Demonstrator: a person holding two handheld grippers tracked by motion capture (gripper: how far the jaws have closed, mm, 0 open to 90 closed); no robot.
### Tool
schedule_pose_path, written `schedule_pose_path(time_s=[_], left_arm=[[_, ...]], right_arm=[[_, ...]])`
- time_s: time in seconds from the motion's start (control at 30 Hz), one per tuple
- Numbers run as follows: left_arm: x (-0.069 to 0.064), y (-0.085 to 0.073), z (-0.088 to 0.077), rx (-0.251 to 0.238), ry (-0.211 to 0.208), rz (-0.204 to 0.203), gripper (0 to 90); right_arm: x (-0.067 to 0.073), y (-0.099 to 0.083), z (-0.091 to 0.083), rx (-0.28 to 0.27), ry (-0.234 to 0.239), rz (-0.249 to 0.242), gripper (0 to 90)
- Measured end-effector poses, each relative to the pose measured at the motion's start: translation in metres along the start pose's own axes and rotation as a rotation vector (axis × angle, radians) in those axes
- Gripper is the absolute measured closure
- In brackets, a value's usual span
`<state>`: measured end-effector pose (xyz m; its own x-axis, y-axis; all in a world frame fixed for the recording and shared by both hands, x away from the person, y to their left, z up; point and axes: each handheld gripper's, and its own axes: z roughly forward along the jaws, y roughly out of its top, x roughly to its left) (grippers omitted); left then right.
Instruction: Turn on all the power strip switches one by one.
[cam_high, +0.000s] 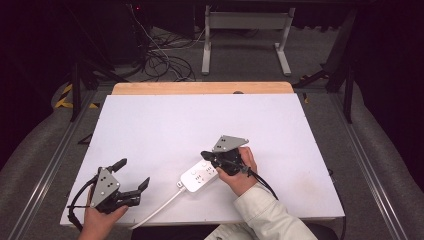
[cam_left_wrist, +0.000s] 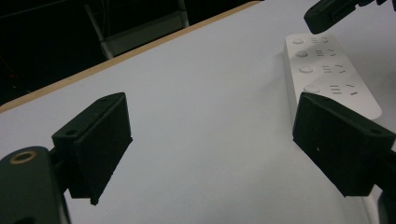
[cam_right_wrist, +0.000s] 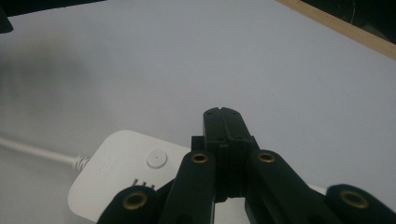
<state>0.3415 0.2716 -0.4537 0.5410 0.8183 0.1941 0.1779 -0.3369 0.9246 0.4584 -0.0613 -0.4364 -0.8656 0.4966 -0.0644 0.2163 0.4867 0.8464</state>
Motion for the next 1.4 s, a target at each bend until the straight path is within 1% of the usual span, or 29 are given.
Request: schedule_pose_path(time_s=[0.1,0.17,0.3,0.43,0.47,0.5,0.53,0.6,0.63,0.83,0.87,0.9,0.93,1.0,1.1,1.27,1.33,1.4], left_arm=[[0.000,0.000,0.000,-0.001,0.001,0.000,11.7],[0.000,0.000,0.001,0.002,-0.001,-0.007,11.8],[0.001,0.000,0.000,-0.002,0.002,-0.004,11.8],[0.000,0.000,0.000,0.000,0.000,-0.006,11.7],[0.000,0.000,0.000,0.000,0.002,-0.001,11.7],[0.000,0.000,0.000,0.000,0.000,-0.002,11.7],[0.000,0.000,0.000,0.000,0.000,-0.001,11.8],[0.001,0.000,0.000,0.001,0.003,0.004,11.8],[0.000,0.000,0.000,-0.001,0.001,-0.002,11.8],[0.000,0.000,0.000,0.000,-0.001,0.000,11.7],[0.000,0.000,0.000,0.000,0.000,0.000,11.7],[0.000,0.000,0.000,-0.001,0.001,-0.001,11.7],[0.001,0.000,0.000,-0.002,0.003,0.004,11.7],[0.000,0.000,0.000,-0.002,0.001,-0.002,11.7],[0.000,0.000,0.000,-0.002,0.000,-0.002,11.7],[0.000,0.000,0.000,-0.005,0.001,-0.002,11.7],[0.000,0.000,0.000,-0.004,0.001,-0.003,11.7],[0.000,0.000,-0.001,-0.004,0.001,-0.001,11.7]], right_arm=[[0.003,0.002,0.000,-0.004,0.010,-0.011,90.0],[0.006,0.003,0.000,-0.003,0.013,-0.019,90.0],[0.008,0.004,0.001,-0.007,0.023,-0.019,90.0],[0.013,0.005,0.005,-0.004,0.047,-0.029,90.0],[0.017,0.004,0.010,0.011,0.064,-0.045,90.0],[0.017,0.004,0.010,0.011,0.064,-0.045,90.0],[0.020,0.002,0.014,0.026,0.068,-0.059,90.0],[0.021,0.001,0.017,0.032,0.072,-0.060,90.0],[0.022,-0.001,0.020,0.042,0.075,-0.061,90.0],[0.023,-0.004,0.026,0.066,0.085,-0.057,90.0],[0.025,-0.005,0.029,0.081,0.092,-0.060,90.0],[0.025,-0.005,0.029,0.081,0.092,-0.060,90.0],[0.027,-0.007,0.032,0.097,0.095,-0.073,90.0],[0.028,-0.007,0.033,0.099,0.094,-0.078,90.0],[0.030,-0.008,0.035,0.114,0.098,-0.085,90.0],[0.031,-0.009,0.037,0.113,0.101,-0.085,90.0],[0.032,-0.009,0.037,0.121,0.097,-0.100,90.0],[0.032,-0.009,0.037,0.120,0.099,-0.098,90.0]])
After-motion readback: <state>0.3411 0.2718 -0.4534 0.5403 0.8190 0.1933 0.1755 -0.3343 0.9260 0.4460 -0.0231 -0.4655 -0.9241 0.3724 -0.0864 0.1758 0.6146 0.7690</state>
